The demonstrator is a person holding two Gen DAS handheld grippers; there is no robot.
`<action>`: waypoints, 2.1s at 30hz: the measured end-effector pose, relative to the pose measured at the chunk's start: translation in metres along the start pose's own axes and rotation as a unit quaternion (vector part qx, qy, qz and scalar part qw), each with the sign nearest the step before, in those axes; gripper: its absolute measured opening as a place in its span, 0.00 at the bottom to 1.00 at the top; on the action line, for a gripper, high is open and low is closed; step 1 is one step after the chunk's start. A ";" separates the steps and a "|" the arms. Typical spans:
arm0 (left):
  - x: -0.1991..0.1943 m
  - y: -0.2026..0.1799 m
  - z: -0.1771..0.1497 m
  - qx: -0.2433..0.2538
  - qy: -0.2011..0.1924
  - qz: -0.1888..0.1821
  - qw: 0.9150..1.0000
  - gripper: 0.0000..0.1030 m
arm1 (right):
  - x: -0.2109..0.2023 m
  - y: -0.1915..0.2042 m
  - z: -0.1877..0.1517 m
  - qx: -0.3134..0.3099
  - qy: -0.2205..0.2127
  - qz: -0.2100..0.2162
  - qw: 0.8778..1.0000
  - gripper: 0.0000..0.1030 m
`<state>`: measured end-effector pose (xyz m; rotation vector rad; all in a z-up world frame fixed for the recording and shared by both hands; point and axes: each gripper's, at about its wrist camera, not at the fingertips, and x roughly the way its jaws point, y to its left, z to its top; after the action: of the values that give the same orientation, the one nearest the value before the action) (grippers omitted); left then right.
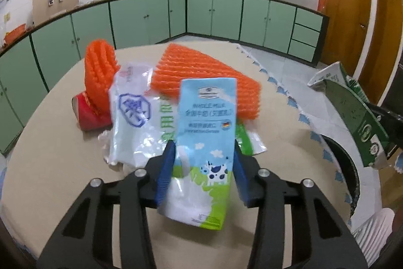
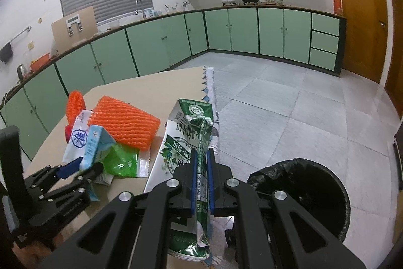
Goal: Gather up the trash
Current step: 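Carry both cartons over the bin and open both grippers to drop them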
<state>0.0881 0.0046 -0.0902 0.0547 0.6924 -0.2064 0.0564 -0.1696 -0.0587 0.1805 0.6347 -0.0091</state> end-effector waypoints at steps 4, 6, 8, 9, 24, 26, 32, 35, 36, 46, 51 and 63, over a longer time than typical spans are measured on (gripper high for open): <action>-0.008 -0.009 0.004 0.003 -0.007 -0.013 1.000 0.40 | -0.005 -0.010 -0.002 0.009 -0.004 -0.005 1.000 0.07; -0.012 -0.015 0.007 0.005 -0.012 -0.020 1.000 0.39 | -0.008 -0.017 -0.003 0.013 -0.006 -0.009 1.000 0.07; -0.016 -0.023 0.011 0.009 -0.018 -0.029 0.999 0.39 | -0.011 -0.025 -0.003 0.018 -0.008 -0.014 1.000 0.07; -0.017 -0.027 0.013 0.011 -0.021 -0.034 0.999 0.39 | -0.013 -0.029 -0.004 0.021 -0.010 -0.019 1.000 0.07; -0.008 -0.129 0.024 0.058 -0.024 -0.137 0.989 0.39 | -0.049 -0.115 -0.018 0.066 -0.022 -0.105 0.992 0.07; -0.004 -0.146 0.025 0.065 -0.022 -0.153 0.986 0.39 | -0.053 -0.126 -0.021 0.073 -0.021 -0.117 0.990 0.07; 0.008 -0.193 0.025 0.086 -0.015 -0.188 0.978 0.39 | -0.060 -0.154 -0.027 0.092 -0.019 -0.140 0.986 0.07; 0.014 -0.210 0.022 0.095 -0.010 -0.198 0.976 0.39 | -0.061 -0.165 -0.028 0.100 -0.019 -0.147 0.984 0.07; 0.017 -0.215 0.022 0.097 -0.008 -0.200 0.975 0.39 | -0.062 -0.166 -0.029 0.101 -0.019 -0.148 0.984 0.07; 0.046 -0.244 0.022 0.112 0.018 -0.218 0.969 0.39 | -0.051 -0.185 -0.033 0.121 -0.004 -0.162 0.979 0.07; 0.060 -0.259 0.020 0.121 0.040 -0.231 0.965 0.41 | -0.038 -0.195 -0.031 0.127 0.010 -0.174 0.976 0.07; 0.054 -0.254 0.028 0.122 0.027 -0.235 0.964 0.64 | -0.035 -0.225 -0.045 0.187 0.017 -0.175 0.967 0.39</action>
<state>0.0931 -0.2562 -0.0986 0.1326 0.7236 -0.7499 -0.0123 -0.3854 -0.1105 0.4315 0.6892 -0.4700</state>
